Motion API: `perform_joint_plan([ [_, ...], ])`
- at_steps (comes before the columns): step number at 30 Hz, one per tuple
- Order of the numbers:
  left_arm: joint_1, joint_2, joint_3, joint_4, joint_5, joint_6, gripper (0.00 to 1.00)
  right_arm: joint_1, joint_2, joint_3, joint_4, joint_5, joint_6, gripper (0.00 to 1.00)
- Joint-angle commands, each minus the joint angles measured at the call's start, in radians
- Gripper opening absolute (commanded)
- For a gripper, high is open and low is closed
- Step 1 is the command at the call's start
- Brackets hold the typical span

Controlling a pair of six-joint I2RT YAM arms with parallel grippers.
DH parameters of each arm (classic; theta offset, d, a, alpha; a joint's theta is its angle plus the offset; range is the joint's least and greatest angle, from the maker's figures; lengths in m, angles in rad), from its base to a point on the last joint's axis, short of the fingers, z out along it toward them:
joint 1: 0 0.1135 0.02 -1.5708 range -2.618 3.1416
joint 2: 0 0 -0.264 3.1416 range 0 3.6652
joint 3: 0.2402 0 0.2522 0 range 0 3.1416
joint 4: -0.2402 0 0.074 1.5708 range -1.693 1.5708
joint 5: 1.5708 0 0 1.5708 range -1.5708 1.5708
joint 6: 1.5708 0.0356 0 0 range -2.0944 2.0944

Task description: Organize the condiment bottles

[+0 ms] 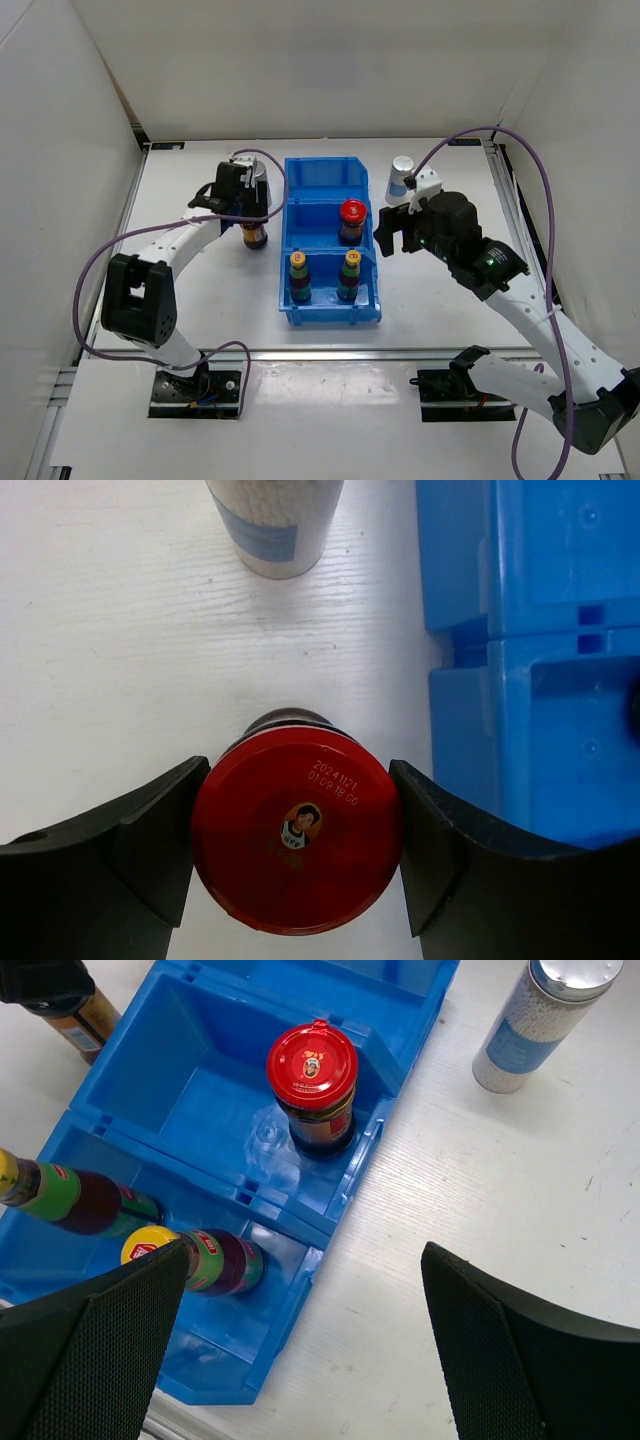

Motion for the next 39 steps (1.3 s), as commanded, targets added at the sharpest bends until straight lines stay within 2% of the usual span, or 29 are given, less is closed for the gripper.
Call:
perform_joint_plan([
  [1, -0.005, -0.104, 0.16, -0.002, -0.004, 0.027, 0.39, 0.007, -0.023, -0.002, -0.007, 0.007, 0.011, 1.0],
  [8, -0.102, -0.172, 0.327, -0.02, -0.05, 0.077, 0.38, 0.007, -0.023, -0.002, -0.025, 0.016, 0.011, 1.0],
  [12, -0.166, -0.193, 0.328, 0.046, 0.034, 0.077, 0.38, 0.007, -0.023, -0.002, -0.025, 0.025, 0.011, 1.0],
  [18, -0.236, -0.135, 0.26, 0.121, 0.096, 0.056, 0.39, 0.007, -0.043, -0.002, -0.045, 0.043, 0.02, 1.0],
  [29, -0.256, 0.011, 0.157, 0.219, 0.129, 0.015, 0.4, 0.007, -0.065, -0.002, -0.054, 0.053, 0.02, 1.0],
  [32, -0.256, 0.035, 0.148, 0.219, 0.119, 0.015, 0.45, 0.007, -0.075, -0.011, -0.054, 0.062, 0.02, 1.0],
  [37, -0.256, 0.055, 0.173, 0.195, 0.082, 0.033, 0.67, 0.007, -0.076, -0.012, -0.064, 0.073, 0.038, 1.0],
  [38, -0.256, 0.055, 0.173, 0.195, 0.07, 0.033, 0.8, 0.007, -0.076, -0.012, -0.064, 0.089, 0.038, 1.0],
  [39, -0.256, 0.055, 0.182, 0.181, 0.057, 0.033, 1.0, 0.007, -0.076, -0.001, -0.074, 0.105, 0.052, 1.0],
])
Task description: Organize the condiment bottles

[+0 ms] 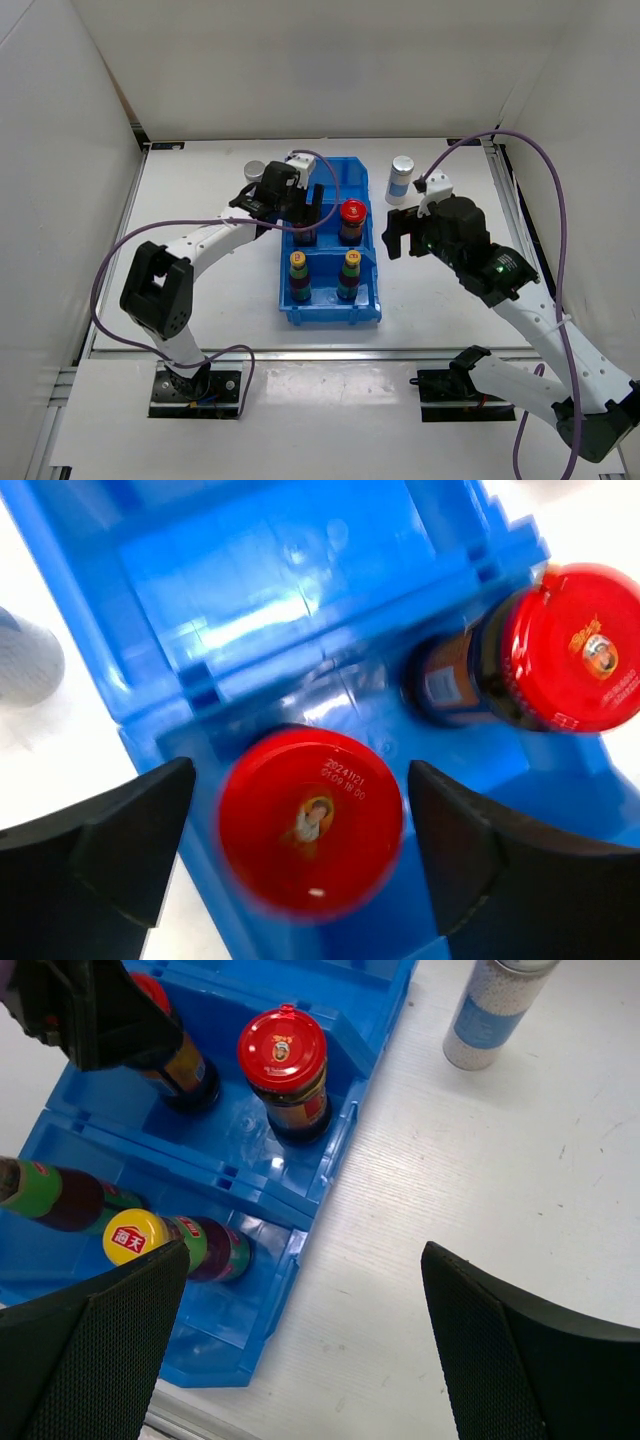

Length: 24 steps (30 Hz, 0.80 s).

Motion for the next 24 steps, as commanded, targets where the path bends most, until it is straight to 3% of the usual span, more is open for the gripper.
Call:
perform_joint_plan([
  [1, -0.004, -0.059, 0.069, 0.085, -0.042, -0.004, 1.0, 0.007, -0.012, -0.001, -0.024, 0.063, 0.038, 1.0],
  [8, -0.004, -0.17, 0.118, 0.014, -0.112, 0.074, 1.0, -0.038, 0.123, 0.12, -0.033, 0.178, 0.029, 1.0],
  [11, -0.004, -0.262, 0.109, -0.02, -0.179, 0.141, 1.0, -0.131, 0.224, 0.212, -0.033, 0.167, 0.02, 1.0],
  [13, -0.004, -0.348, 0.058, -0.03, -0.259, 0.17, 1.0, -0.243, 0.316, 0.263, -0.024, 0.076, 0.02, 1.0],
  [17, 0.017, -0.508, -0.187, 0.063, -0.39, 0.232, 1.0, -0.391, 0.474, 0.421, -0.024, -0.166, 0.004, 1.0],
  [24, 0.088, -0.835, -0.647, 0.284, -0.476, 0.261, 1.0, -0.412, 0.767, 0.668, 0.005, -0.208, -0.014, 1.0],
])
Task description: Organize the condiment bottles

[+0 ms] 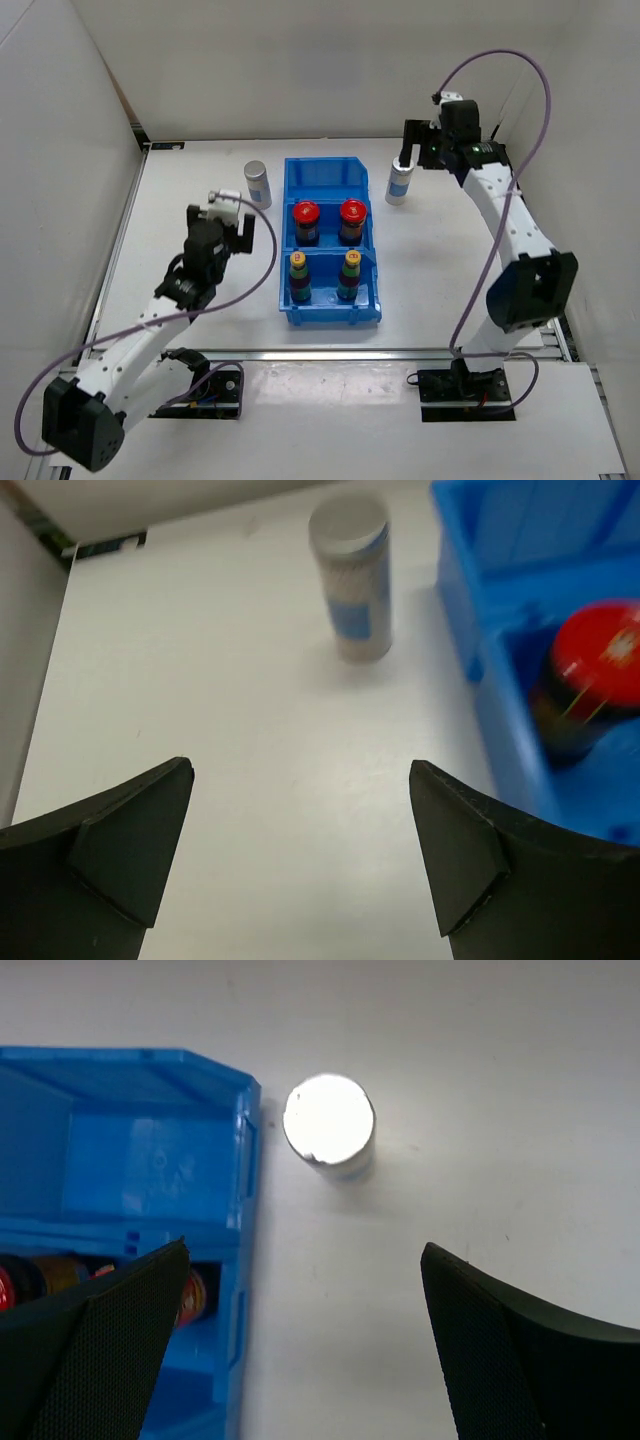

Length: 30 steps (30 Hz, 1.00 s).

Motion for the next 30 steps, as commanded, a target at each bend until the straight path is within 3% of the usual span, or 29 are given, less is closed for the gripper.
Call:
perform_joint_plan([
  [1, 0.014, -0.137, -0.172, 0.13, -0.071, 0.034, 1.0, 0.004, 0.118, 0.126, 0.042, -0.08, -0.025, 1.0],
  [3, 0.014, -0.218, -0.256, 0.202, -0.116, 0.047, 1.0, 0.004, 0.207, 0.196, 0.042, -0.08, -0.046, 1.0],
  [6, 0.014, -0.234, -0.267, 0.274, -0.133, 0.066, 1.0, 0.004, 0.319, 0.253, 0.032, -0.041, -0.058, 1.0],
  [17, 0.014, -0.192, -0.253, 0.297, -0.124, 0.047, 1.0, 0.004, 0.595, 0.379, 0.014, -0.021, -0.1, 1.0],
  [19, 0.014, -0.192, -0.253, 0.297, -0.114, 0.047, 1.0, 0.004, 0.606, 0.37, 0.014, -0.021, -0.1, 0.89],
  [21, 0.014, -0.192, -0.253, 0.297, -0.114, 0.047, 1.0, 0.004, 0.573, 0.347, 0.049, 0.0, -0.1, 0.73],
  [26, 0.014, -0.192, -0.253, 0.307, -0.105, 0.037, 1.0, 0.042, 0.41, 0.24, 0.161, 0.124, -0.149, 0.43],
  [30, 0.014, -0.183, -0.253, 0.307, -0.105, 0.037, 1.0, 0.067, 0.358, 0.25, 0.161, 0.144, -0.181, 0.41],
])
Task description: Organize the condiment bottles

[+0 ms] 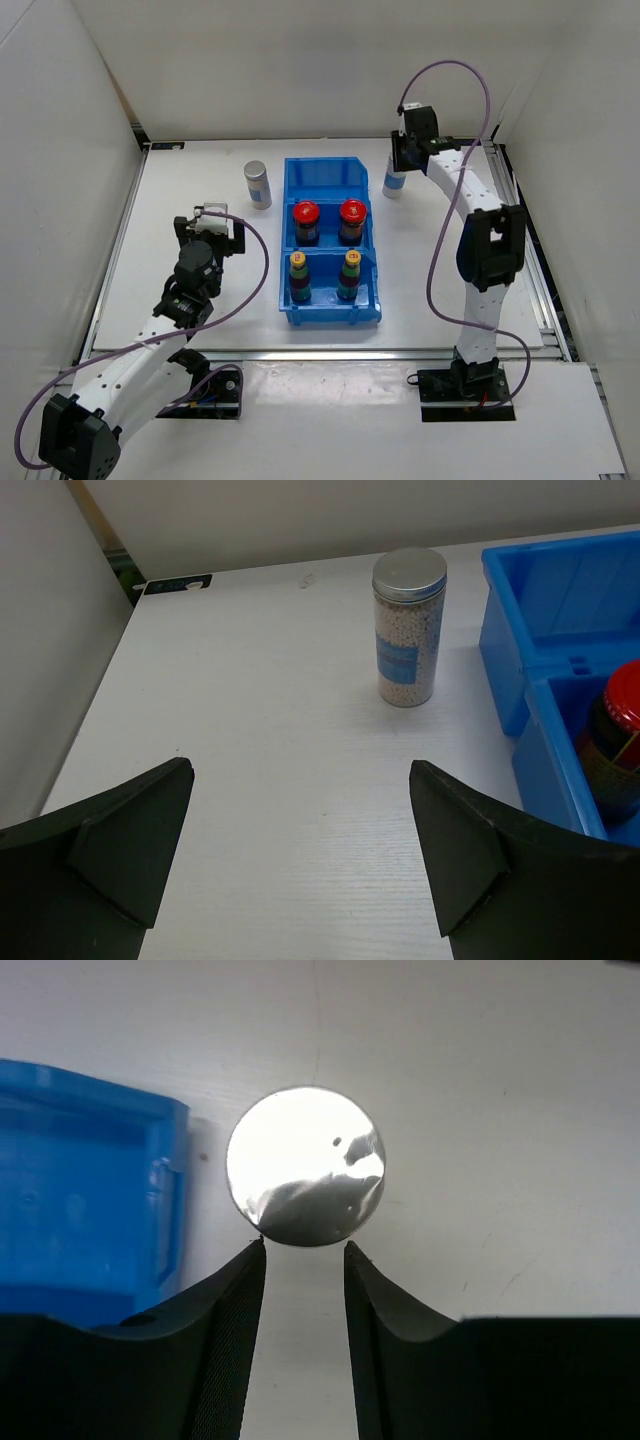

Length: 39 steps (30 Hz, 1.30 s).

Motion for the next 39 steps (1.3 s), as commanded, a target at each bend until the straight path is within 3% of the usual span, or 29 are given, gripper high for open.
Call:
perform_joint_plan([
  [1, 0.004, 0.003, 0.023, 0.02, 0.008, -0.011, 1.0, 0.02, -0.095, 0.02, 0.088, 0.049, -0.043, 0.41],
  [2, 0.004, 0.003, 0.023, 0.02, 0.008, -0.011, 1.0, 0.02, -0.107, 0.02, 0.088, 0.049, -0.043, 0.41],
  [3, 0.004, 0.003, 0.023, 0.02, 0.008, -0.011, 1.0, 0.02, -0.12, -0.009, 0.11, 0.04, -0.043, 0.49],
  [5, 0.004, 0.003, 0.023, 0.02, 0.008, -0.011, 1.0, 0.02, -0.129, -0.031, 0.124, 0.031, -0.043, 0.75],
  [6, 0.004, 0.003, 0.023, 0.02, 0.008, -0.011, 1.0, 0.02, -0.129, -0.04, 0.124, 0.02, -0.043, 0.98],
  [7, 0.004, 0.003, 0.023, 0.02, 0.008, -0.011, 1.0, 0.02, -0.129, -0.04, 0.124, 0.02, -0.043, 1.0],
  [20, 0.004, 0.003, 0.014, 0.02, 0.008, -0.011, 1.0, 0.009, 0.135, 0.199, 0.046, 0.005, -0.034, 1.0],
  [27, 0.004, 0.003, 0.014, 0.02, 0.008, -0.011, 1.0, -0.011, 0.183, 0.208, 0.036, 0.028, 0.024, 1.0],
  [32, 0.004, 0.012, 0.014, 0.03, 0.008, -0.011, 1.0, -0.011, 0.128, 0.158, 0.082, 0.048, 0.024, 0.64],
  [33, 0.004, 0.012, 0.014, 0.03, 0.008, -0.011, 1.0, -0.011, 0.114, 0.135, 0.093, 0.058, 0.013, 0.62],
  [34, 0.004, 0.012, 0.014, 0.03, 0.008, -0.011, 1.0, -0.011, 0.1, 0.135, 0.104, 0.058, 0.013, 0.47],
  [35, 0.004, 0.012, 0.014, 0.03, 0.008, -0.011, 1.0, -0.011, 0.077, 0.124, 0.113, 0.072, 0.013, 0.4],
  [39, -0.006, 0.021, 0.014, 0.03, 0.008, -0.011, 1.0, -0.011, 0.032, 0.133, 0.125, 0.072, 0.004, 0.35],
])
